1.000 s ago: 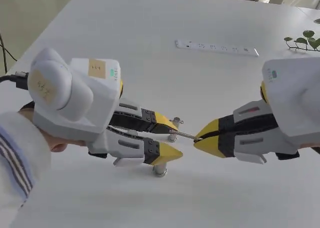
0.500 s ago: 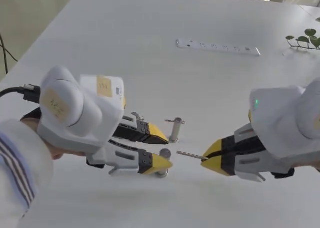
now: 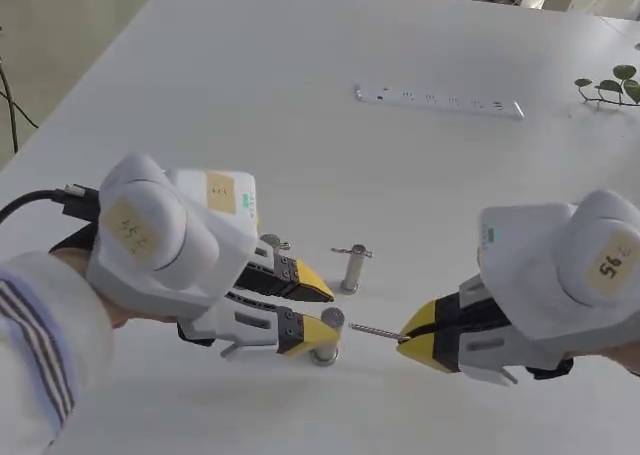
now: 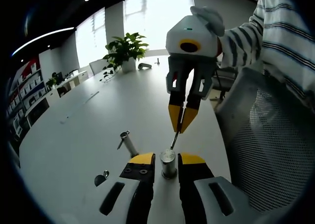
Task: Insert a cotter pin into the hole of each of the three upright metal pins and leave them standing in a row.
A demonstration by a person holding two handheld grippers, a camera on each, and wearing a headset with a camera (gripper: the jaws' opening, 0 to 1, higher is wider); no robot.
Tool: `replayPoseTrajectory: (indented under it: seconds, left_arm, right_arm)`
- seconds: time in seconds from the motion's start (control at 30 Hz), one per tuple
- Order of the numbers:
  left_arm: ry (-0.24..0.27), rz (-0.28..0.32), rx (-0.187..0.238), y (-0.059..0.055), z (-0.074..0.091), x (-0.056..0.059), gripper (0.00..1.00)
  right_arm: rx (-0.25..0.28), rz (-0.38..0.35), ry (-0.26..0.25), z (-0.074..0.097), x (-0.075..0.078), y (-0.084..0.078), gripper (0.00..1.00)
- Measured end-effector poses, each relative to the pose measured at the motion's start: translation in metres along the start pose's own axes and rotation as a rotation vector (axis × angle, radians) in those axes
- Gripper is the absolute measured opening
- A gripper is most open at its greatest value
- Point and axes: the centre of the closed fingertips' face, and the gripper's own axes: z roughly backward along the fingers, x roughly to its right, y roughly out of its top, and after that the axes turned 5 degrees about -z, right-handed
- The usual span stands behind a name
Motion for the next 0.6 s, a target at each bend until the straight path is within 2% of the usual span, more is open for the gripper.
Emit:
replayPoseTrajectory:
  seconds: [0.27, 0.47, 0.6]
  left_arm:
    - [-0.017, -0.003, -0.003, -0.0014, -0.0025, 0.0017, 0.10]
    - [-0.022, 0.008, -0.004, -0.0016, -0.0032, 0.0016, 0.10]
    - [-0.024, -0.007, -0.002, -0.0010, -0.0033, 0.0020, 0.10]
  right_arm:
    - [0.001, 0.005, 0.004, -0.0019, 0.0007, 0.0032, 0.00]
    - [-0.003, 0.010, 0.011, -0.0034, 0.0005, 0.0046, 0.00]
    - [-0.003, 0.014, 0.014, -0.0064, 0.0012, 0.0063, 0.00]
